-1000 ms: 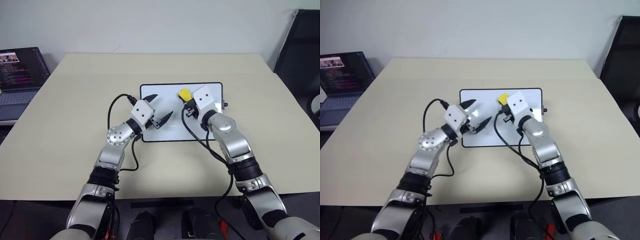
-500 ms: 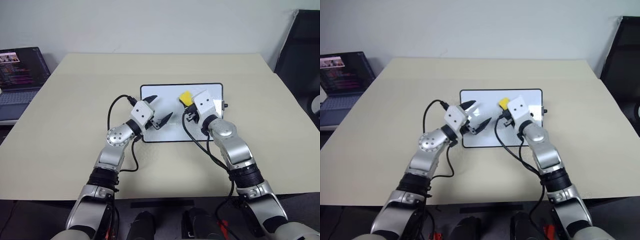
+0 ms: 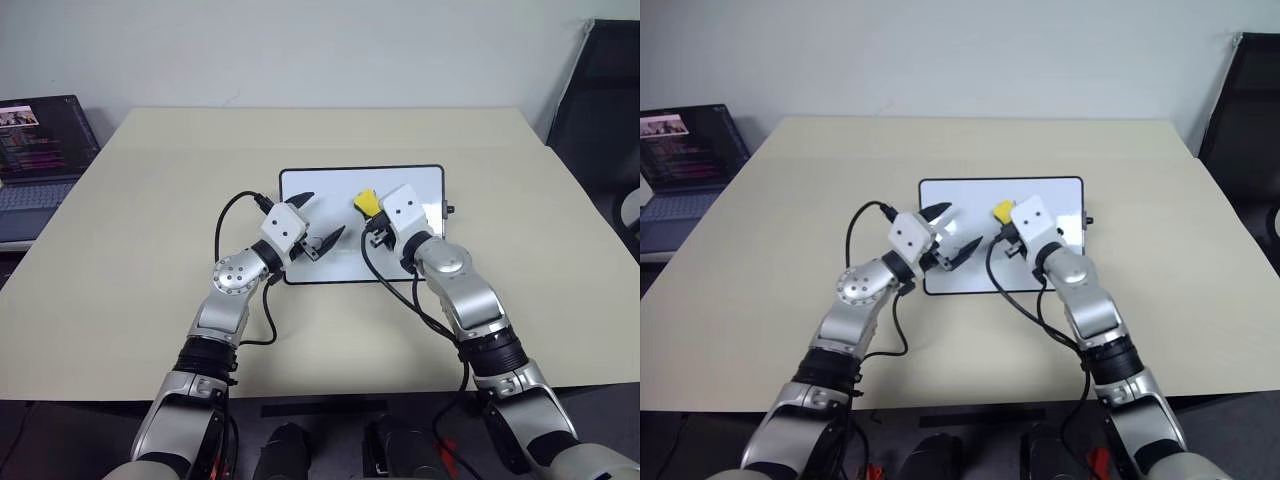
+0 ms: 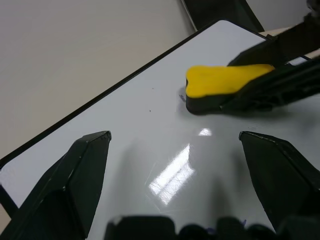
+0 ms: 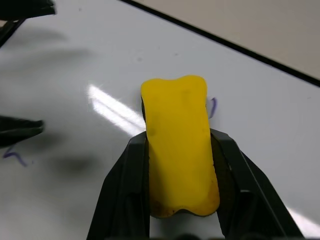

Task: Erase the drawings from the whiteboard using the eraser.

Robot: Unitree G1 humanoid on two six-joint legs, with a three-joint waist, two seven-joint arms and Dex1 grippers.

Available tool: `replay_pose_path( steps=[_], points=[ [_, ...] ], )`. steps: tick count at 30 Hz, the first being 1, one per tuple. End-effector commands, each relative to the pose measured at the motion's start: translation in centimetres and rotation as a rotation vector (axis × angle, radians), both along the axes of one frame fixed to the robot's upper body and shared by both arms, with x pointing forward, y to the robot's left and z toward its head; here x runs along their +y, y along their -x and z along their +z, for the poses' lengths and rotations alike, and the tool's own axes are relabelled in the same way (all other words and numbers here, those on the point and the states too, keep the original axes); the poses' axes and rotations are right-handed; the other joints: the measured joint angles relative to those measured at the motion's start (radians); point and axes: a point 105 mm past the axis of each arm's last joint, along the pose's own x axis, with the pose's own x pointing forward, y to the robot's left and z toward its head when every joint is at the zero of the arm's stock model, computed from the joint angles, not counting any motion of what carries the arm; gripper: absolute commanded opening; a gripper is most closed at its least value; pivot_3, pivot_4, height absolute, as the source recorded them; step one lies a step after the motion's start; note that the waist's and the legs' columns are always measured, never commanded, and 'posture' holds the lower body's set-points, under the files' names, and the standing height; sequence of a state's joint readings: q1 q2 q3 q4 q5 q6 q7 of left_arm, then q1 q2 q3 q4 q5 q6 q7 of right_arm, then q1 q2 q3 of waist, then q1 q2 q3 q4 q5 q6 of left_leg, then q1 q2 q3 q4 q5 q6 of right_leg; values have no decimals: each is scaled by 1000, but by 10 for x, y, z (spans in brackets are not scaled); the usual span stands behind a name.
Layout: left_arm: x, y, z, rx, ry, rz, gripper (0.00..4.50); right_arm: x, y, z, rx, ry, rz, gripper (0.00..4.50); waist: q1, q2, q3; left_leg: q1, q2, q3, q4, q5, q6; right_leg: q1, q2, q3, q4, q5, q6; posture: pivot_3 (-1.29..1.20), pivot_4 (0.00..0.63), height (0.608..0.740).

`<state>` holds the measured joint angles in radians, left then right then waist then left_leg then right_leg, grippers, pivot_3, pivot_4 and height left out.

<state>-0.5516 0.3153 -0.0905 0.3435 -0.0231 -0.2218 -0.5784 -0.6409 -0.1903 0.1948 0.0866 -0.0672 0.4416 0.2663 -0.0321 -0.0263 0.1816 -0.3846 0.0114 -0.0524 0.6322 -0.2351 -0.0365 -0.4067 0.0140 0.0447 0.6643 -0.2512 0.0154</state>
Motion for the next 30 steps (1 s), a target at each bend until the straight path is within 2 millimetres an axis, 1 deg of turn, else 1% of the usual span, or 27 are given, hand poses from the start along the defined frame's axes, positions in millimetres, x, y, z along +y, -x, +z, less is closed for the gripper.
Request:
replay_pose_path(
  steps=[1,5,12,18,21,24,30],
  points=[
    [0,2,17,-58,21,-4,4500,-26,-11,10,-47,14,-118,1232,0,0,0,0,0,0,0,0,0,0,0,0,0,0,0,0,150,740],
    [0,2,17,-57,22,-1,4500,-33,-11,3,-31,48,-146,1232,3,0,0,0,0,0,0,0,0,0,0,0,0,0,0,0,150,740],
    [1,3,15,-55,25,2,4500,-30,-1,-10,13,52,-121,1232,4,0,0,0,0,0,0,0,0,1,-1,0,-1,0,0,0,150,740],
    [-1,5,14,-53,26,-7,4500,-49,5,-20,47,82,-157,1232,4,0,0,0,0,0,0,0,0,1,-1,0,0,0,0,0,150,740],
    [-3,6,13,-50,26,-17,4500,-52,8,-21,50,84,-158,1232,4,0,0,0,0,0,0,0,0,1,-1,0,0,0,0,0,150,740],
    [-4,6,13,-50,25,-19,4500,-46,8,-18,40,67,-141,1232,4,0,0,0,0,0,0,0,0,1,-1,0,0,0,0,0,150,740],
    [-5,6,14,-51,24,-24,4500,-17,8,-6,5,16,-43,1232,-2,0,0,1,0,0,0,0,0,1,-1,0,-1,0,0,0,150,740]
  ],
)
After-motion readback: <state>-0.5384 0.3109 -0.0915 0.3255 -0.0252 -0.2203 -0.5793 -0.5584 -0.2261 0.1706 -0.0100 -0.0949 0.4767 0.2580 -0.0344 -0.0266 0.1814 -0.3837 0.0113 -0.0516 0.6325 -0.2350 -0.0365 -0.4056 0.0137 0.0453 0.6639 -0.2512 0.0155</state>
